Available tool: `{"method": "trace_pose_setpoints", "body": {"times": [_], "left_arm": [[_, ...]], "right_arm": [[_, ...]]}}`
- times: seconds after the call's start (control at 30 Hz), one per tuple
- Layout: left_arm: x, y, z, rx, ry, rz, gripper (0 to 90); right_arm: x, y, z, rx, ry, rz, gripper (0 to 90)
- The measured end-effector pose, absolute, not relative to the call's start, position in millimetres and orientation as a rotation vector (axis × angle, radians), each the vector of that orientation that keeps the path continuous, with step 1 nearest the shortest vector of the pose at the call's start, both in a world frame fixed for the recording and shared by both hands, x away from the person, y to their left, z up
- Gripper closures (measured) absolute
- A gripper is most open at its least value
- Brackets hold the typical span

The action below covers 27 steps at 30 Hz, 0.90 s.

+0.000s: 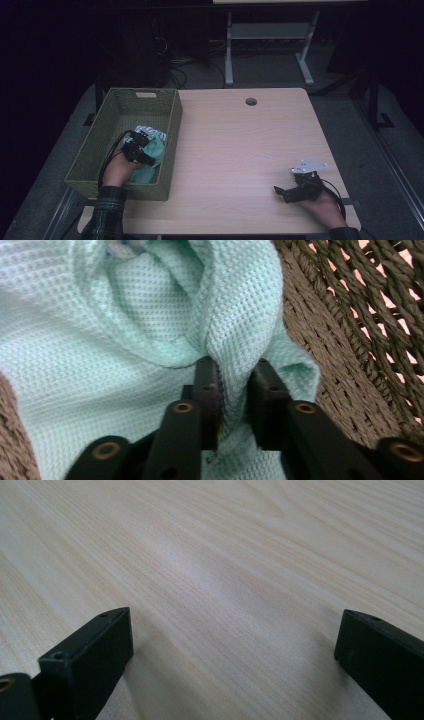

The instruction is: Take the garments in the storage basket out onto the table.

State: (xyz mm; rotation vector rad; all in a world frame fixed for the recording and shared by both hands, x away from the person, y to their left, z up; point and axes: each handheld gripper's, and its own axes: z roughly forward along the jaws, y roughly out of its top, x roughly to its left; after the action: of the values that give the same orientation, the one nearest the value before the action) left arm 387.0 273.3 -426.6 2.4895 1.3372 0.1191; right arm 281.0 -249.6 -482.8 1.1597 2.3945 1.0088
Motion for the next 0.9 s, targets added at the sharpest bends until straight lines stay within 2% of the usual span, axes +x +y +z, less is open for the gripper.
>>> {"method": "trace_pose_setpoints", "body": {"times": [0.17, 0.4, 0.9], "left_arm": [[386, 273, -420, 2.484, 1.328, 0.154, 79.4], [382, 284, -403, 2.324, 1.31, 0.188, 79.9], [368, 303, -369, 2.1, 1.215, 0.274, 80.4]], "right_arm": [[281, -250, -483, 1.16, 2.395, 1.009, 1.7], [281, -250, -483, 1.16, 2.394, 1.009, 1.7], [281, -250, -483, 1.161, 2.394, 1.008, 1.7]]}}
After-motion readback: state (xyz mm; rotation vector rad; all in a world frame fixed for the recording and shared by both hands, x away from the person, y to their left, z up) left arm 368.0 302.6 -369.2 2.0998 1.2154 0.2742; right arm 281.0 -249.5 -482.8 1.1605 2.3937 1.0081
